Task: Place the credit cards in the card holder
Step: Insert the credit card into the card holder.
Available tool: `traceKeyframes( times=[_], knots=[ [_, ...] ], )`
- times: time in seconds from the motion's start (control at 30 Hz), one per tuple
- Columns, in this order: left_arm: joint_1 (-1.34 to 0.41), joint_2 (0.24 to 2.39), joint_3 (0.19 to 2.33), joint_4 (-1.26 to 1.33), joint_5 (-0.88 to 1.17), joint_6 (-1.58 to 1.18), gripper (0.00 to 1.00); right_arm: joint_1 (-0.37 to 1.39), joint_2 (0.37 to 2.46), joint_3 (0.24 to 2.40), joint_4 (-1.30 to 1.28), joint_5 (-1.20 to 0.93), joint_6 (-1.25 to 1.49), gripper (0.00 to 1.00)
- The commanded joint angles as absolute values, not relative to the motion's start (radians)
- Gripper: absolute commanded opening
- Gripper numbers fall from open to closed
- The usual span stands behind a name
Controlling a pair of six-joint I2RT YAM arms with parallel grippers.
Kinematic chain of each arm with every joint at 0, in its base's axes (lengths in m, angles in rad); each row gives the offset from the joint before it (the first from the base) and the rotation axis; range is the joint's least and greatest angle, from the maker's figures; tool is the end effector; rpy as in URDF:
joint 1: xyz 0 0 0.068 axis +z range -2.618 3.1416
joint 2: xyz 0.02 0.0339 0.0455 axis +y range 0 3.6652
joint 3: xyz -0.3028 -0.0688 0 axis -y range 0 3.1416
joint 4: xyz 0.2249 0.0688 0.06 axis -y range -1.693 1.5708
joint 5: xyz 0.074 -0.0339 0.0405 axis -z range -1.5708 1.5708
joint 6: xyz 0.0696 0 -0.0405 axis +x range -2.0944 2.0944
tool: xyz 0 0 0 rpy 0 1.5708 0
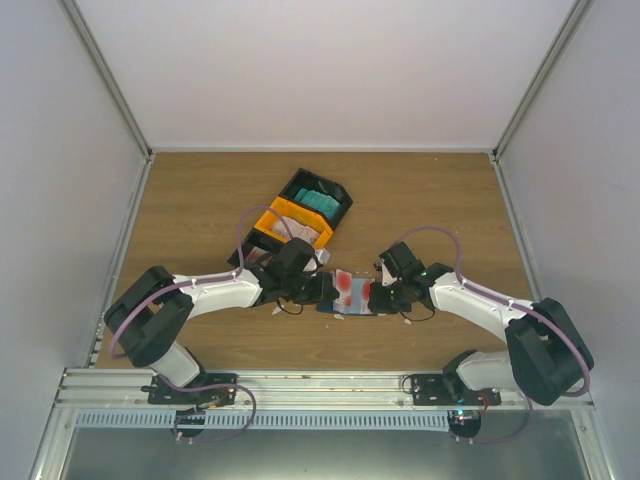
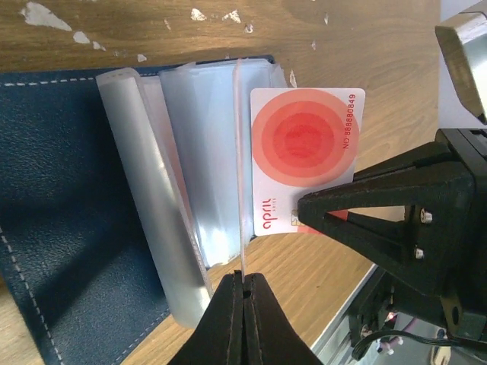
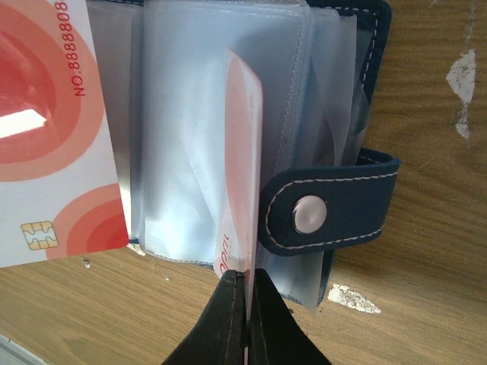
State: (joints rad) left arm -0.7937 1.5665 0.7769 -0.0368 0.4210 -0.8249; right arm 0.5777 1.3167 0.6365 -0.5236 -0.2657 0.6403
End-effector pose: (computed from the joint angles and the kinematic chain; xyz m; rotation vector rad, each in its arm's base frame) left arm 0.1991 -0.2430 0.1977 0.1821 2.6890 -1.1549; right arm 0.1635 0.1284 0.1800 0.0190 2.9264 0.6313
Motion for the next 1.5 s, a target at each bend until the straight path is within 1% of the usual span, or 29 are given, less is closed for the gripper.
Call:
traceKeyframes(
  times=[0.0,0.33,0.6,0.83,1.17,1.3,1.47],
  knots=[
    [-0.789,1.595,0.749,0.054,0.446,-0.869,0.0,0.576,1.346,0.612,-0.575,-0.189,0.63,0.01],
    [-0.787,1.598,0.731,0.011,0.386,-0.881,0.0,0.575,1.345,0.597,-0.566,-0.186,0.635,0.01],
    [-0.787,1.645,0.721,0.091,0.481,-0.909,0.0,0.575,1.345,0.591,-0.556,-0.188,0.638,0.0],
    [-0.784,1.675,0.739,0.102,0.512,-0.924,0.0,0.575,1.346,0.581,-0.546,-0.186,0.645,0.01],
    [-0.775,1.694,0.74,0.109,0.512,-0.958,0.0,0.575,1.219,0.639,-0.557,-0.156,0.658,0.01],
    [-0.775,1.695,0.729,0.118,0.506,-0.981,0.0,0.575,1.252,0.652,-0.605,-0.121,0.644,0.01],
    [-0.775,1.691,0.702,0.155,0.515,-1.017,0.0,0.576,1.282,0.628,-0.588,-0.137,0.634,0.0]
  ],
)
